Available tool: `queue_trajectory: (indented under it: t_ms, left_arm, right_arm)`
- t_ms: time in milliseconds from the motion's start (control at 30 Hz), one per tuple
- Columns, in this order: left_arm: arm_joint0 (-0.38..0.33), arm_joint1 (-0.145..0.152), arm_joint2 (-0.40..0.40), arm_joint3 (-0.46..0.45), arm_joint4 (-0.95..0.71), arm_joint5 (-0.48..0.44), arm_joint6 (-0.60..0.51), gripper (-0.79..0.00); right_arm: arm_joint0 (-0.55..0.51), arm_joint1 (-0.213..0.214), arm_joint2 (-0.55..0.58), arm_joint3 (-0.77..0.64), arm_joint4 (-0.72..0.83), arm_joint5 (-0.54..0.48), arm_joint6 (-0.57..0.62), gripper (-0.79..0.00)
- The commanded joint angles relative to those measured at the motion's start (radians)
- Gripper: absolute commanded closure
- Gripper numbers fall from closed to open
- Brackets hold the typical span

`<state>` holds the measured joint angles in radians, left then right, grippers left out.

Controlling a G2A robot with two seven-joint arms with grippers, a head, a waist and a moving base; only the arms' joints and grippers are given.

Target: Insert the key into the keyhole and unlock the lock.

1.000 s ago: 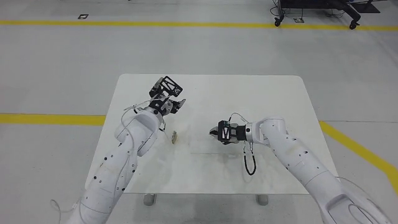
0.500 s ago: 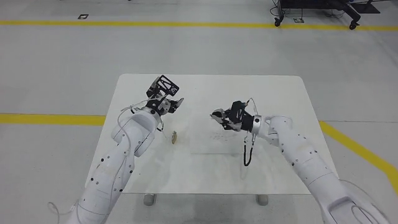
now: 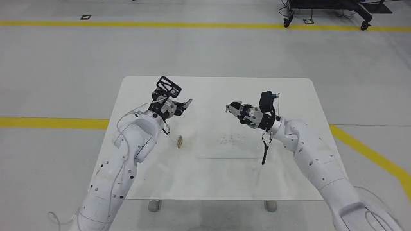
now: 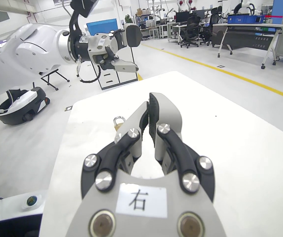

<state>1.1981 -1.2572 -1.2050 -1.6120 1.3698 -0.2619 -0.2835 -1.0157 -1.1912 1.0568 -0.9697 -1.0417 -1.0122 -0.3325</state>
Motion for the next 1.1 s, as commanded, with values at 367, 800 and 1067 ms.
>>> queue_trajectory:
  t_ms: [367,800,1067]
  left_arm:
    - [-0.059,-0.014,-0.031,0.222,-1.016,-0.330,-0.143,-0.785]
    - [-0.091,-0.043,0.097,0.323,-1.209,-0.459,-0.135,-0.785]
    - [-0.146,-0.055,0.155,0.431,-1.355,-0.544,-0.223,-0.363]
  right_arm:
    - [-0.055,0.016,-0.093,-0.060,0.732,0.000,0.290,0.000]
    - [-0.097,0.002,-0.126,-0.089,0.952,0.020,0.357,0.000]
    - [-0.077,-0.007,-0.161,-0.069,1.308,0.015,0.560,0.000]
